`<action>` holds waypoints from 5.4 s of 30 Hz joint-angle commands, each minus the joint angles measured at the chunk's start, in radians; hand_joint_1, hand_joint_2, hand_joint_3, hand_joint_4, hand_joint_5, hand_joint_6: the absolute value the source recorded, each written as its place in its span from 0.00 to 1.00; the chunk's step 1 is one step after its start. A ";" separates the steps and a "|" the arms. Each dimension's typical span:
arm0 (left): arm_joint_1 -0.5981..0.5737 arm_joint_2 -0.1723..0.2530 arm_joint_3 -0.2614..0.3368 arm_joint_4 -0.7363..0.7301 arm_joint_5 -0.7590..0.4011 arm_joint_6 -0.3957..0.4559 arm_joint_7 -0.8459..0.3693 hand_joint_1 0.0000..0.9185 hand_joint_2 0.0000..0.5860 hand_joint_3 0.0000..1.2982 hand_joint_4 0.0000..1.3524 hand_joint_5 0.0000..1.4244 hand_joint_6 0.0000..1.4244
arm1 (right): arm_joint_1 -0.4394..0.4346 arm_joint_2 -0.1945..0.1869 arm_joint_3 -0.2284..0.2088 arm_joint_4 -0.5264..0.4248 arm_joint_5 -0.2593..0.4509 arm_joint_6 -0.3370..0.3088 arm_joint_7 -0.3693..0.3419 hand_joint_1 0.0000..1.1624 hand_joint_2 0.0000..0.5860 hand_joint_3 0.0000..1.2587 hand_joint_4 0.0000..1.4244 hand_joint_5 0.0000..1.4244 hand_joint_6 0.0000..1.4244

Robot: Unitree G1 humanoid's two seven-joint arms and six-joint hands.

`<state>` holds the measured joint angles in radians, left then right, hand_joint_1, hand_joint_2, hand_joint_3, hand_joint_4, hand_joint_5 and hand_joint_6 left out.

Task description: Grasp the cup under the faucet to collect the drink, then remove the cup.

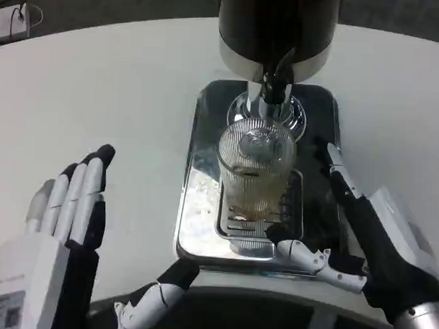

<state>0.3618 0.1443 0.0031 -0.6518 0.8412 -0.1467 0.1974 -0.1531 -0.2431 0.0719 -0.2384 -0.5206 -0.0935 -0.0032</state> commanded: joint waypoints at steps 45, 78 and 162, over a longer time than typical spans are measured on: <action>-0.005 0.022 -0.048 0.051 0.050 0.022 -0.017 0.00 0.28 0.00 0.00 0.00 0.00 | -0.201 0.023 0.063 0.205 0.061 -0.034 -0.028 0.47 0.42 0.00 0.03 0.07 0.15; 0.034 0.012 -0.017 -0.017 0.034 0.064 -0.058 0.00 0.28 0.00 0.00 0.00 0.00 | -0.327 0.081 0.093 0.362 0.087 -0.019 -0.062 0.50 0.40 0.00 0.03 0.07 0.15; 0.035 -0.005 -0.042 -0.028 -0.005 0.079 -0.073 0.00 0.28 0.00 0.00 0.00 0.00 | -0.091 0.186 0.136 0.027 0.184 -0.010 -0.015 1.00 0.21 0.59 0.69 0.81 1.00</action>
<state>0.3861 0.1343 -0.0489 -0.6776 0.8356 -0.0523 0.1067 -0.2617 -0.0601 0.2064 -0.1544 -0.3445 -0.0960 -0.0199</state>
